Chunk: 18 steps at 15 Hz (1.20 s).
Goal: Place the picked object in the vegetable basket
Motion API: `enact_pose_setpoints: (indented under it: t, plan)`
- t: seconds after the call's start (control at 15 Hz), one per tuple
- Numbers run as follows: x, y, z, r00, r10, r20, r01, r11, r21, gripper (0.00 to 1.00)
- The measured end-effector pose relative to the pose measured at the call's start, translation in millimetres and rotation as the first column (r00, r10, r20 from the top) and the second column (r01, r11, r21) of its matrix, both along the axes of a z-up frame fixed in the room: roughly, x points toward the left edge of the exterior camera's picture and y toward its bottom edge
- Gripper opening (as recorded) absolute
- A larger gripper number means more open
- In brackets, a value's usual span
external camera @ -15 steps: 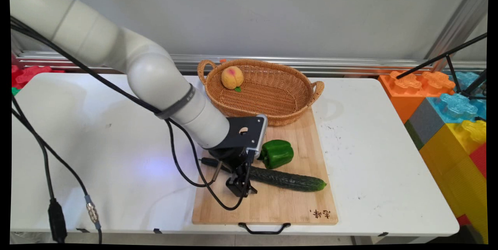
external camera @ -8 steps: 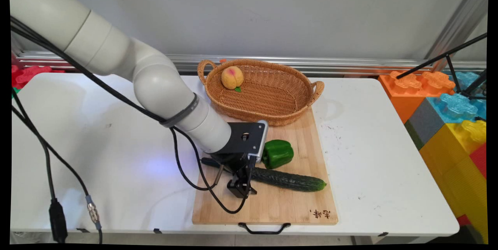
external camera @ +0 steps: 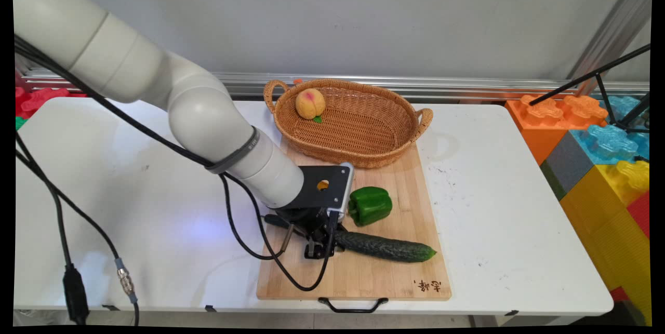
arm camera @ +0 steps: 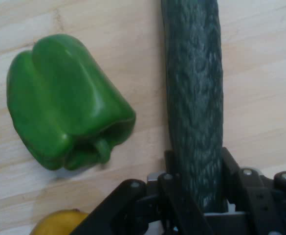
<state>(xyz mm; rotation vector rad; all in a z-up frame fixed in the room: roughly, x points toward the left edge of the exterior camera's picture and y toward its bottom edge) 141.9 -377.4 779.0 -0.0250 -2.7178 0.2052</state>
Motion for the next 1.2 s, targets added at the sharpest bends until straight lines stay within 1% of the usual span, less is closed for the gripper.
enact_pose_setpoints:
  t: [0.27,0.47,0.67,0.87,1.0,1.2]
  plan:
    - [1,12,24,1.0,0.006,-0.013,-0.005,1.0,0.014,0.0]
    - [-3,22,54,1.0,0.001,-0.023,-0.001,0.999,0.036,0.0]
    - [-6,22,77,1.0,0.001,-0.028,0.0,0.999,0.035,0.0]
    - [-10,10,103,0.999,0.007,-0.04,-0.007,1.0,0.012,0.0]
    - [-9,-12,122,0.998,0.02,-0.059,-0.022,0.999,-0.024,0.0]
    - [-1,-44,134,0.996,0.057,-0.07,-0.061,0.997,-0.05,0.0]
